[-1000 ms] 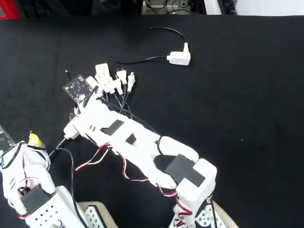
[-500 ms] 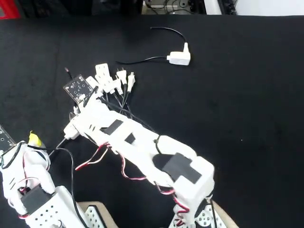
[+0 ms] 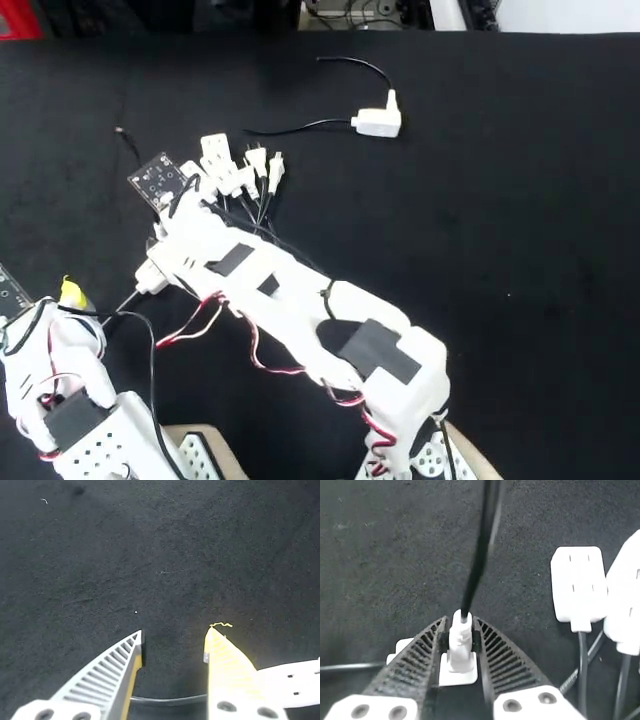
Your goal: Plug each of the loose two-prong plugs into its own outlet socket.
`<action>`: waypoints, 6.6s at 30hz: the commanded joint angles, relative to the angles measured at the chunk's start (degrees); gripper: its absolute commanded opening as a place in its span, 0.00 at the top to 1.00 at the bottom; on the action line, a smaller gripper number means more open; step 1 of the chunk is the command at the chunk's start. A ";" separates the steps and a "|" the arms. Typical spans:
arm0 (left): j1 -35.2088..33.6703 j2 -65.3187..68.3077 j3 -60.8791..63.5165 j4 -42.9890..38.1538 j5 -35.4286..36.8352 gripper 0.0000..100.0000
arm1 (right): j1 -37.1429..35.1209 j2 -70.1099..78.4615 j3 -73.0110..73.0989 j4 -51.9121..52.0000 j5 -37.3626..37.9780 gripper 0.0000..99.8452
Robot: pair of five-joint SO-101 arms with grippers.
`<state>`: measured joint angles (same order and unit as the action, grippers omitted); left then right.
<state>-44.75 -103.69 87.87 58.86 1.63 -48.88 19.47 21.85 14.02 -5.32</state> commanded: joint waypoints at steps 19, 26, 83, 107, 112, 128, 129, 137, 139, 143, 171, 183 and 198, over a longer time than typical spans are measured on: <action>-0.13 -0.44 -0.40 -1.32 0.35 0.79 | -1.05 -2.86 3.91 5.63 -1.93 0.99; -0.22 -0.44 -0.40 -1.32 0.35 0.79 | -1.05 -2.95 3.03 8.62 -1.93 0.98; -0.31 -0.44 -0.40 -1.32 0.35 0.79 | 2.20 -19.91 1.98 28.40 -2.20 0.86; -0.31 -0.44 -0.31 -1.32 0.35 0.79 | 5.63 -44.62 30.11 3.87 -49.32 0.86; -0.31 -0.44 -0.31 -1.32 0.35 0.79 | 4.92 -28.62 24.04 -7.03 -61.63 0.86; -0.31 -0.44 -0.31 -1.32 0.35 0.79 | 7.65 -4.35 6.64 -7.91 -74.81 0.86; -0.31 -0.44 -0.31 -1.32 0.35 0.79 | 7.65 -4.26 6.64 -7.91 -74.81 0.86; -0.31 -0.44 -0.31 -1.32 0.35 0.79 | 5.54 -3.82 6.64 -8.18 -74.81 0.86; -0.31 -0.44 -0.31 -1.32 0.35 0.79 | 4.48 -3.82 5.58 -8.18 -74.81 0.86; -0.31 -0.44 -0.31 -1.32 0.35 0.79 | 3.78 -3.74 4.70 -8.09 -74.73 0.86; -0.31 -0.44 -0.31 -1.32 0.35 0.79 | 4.04 8.84 -9.01 -5.36 -73.32 0.86; -0.31 -0.44 -0.31 -1.32 0.35 0.79 | 3.96 16.31 -24.22 13.01 -73.49 0.89; -0.31 -0.44 -0.31 -1.32 0.35 0.79 | 3.69 17.10 -24.84 13.27 -71.38 0.89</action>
<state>-44.75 -103.69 87.87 58.86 1.63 -44.57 36.00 -0.31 26.77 -77.76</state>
